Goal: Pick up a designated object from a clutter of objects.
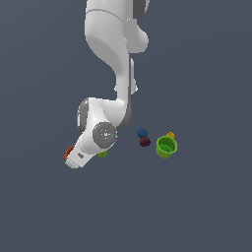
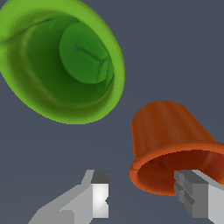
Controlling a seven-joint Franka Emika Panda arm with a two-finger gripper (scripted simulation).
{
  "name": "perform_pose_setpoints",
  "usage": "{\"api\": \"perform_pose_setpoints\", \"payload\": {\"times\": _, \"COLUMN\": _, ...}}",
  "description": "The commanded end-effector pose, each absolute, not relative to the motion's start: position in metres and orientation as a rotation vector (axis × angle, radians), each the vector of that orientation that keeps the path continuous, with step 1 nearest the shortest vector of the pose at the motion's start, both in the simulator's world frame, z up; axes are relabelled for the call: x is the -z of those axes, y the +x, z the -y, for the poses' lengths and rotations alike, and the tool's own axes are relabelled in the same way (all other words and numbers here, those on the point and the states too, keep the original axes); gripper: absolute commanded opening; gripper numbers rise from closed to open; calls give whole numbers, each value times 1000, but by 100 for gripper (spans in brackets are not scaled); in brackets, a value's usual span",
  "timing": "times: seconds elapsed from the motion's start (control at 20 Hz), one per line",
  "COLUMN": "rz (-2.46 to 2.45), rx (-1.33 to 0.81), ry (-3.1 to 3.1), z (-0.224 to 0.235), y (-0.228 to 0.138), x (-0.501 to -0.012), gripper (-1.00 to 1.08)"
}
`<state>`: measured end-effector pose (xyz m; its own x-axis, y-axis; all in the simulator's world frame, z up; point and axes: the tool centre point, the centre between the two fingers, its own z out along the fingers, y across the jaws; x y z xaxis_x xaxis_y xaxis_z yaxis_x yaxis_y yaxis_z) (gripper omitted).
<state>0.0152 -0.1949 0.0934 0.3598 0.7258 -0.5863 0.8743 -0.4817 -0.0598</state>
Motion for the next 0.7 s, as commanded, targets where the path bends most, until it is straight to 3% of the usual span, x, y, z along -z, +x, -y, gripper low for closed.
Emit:
{"api": "perform_pose_setpoints", "payload": {"times": 0.0, "rz": -1428, "rx": 815, "ry": 2360, "z": 199, "y": 13, "x": -87, "gripper": 28}}
{"api": "perform_pose_setpoints", "payload": {"times": 0.35, "rz": -1433, "rx": 817, "ry": 2357, "z": 208, "y": 6, "x": -71, "gripper": 28}}
{"api": "perform_pose_setpoints", "payload": {"times": 0.4, "rz": -1433, "rx": 817, "ry": 2357, "z": 208, "y": 6, "x": -71, "gripper": -100}}
{"api": "perform_pose_setpoints", "payload": {"times": 0.65, "rz": -1433, "rx": 817, "ry": 2357, "z": 208, "y": 6, "x": -71, "gripper": -100}}
